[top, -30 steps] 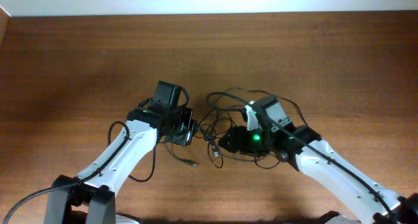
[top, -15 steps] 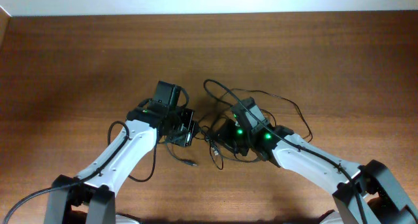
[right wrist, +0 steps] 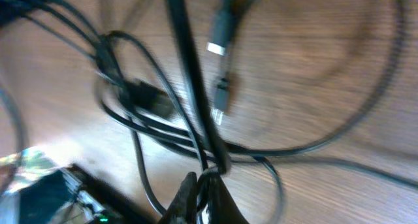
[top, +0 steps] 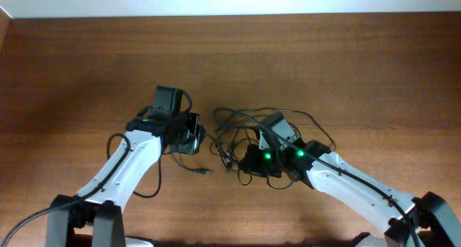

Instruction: Untangle cables

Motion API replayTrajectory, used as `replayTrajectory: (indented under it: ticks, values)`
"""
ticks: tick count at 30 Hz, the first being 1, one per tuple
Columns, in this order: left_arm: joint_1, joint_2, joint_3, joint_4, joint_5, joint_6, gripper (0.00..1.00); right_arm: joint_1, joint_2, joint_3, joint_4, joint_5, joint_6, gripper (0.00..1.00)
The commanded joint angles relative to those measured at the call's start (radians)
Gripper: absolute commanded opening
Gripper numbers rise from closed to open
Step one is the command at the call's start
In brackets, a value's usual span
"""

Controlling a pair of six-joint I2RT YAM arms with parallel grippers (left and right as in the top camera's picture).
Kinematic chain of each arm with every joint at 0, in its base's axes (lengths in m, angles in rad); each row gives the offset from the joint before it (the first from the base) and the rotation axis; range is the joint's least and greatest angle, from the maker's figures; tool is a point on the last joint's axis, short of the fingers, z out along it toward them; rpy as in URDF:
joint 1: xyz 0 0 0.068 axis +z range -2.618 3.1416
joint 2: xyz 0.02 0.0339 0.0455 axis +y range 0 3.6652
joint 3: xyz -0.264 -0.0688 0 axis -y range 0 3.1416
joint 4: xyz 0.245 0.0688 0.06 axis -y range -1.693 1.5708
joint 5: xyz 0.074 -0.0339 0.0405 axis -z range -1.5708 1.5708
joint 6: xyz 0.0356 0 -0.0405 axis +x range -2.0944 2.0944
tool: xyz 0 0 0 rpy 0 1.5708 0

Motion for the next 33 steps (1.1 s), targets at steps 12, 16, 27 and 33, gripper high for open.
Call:
replayTrajectory:
  ticks: [12,16,27,33]
  values:
    - [0.129,0.006,0.0,0.217,0.52,0.223,0.0,-0.041,0.003,-0.014,-0.213,0.491,0.107,0.04]
    - [0.226,0.006,0.0,0.293,0.531,0.485,0.0,-0.188,0.004,-0.014,-0.257,0.503,0.054,0.04]
    - [0.323,0.006,0.0,0.235,0.52,0.867,0.0,-0.279,0.004,-0.013,-0.097,0.056,-0.235,0.48]
    - [0.282,0.006,0.0,0.111,0.437,0.612,0.0,-0.198,0.02,-0.013,0.096,0.027,-0.27,0.82]
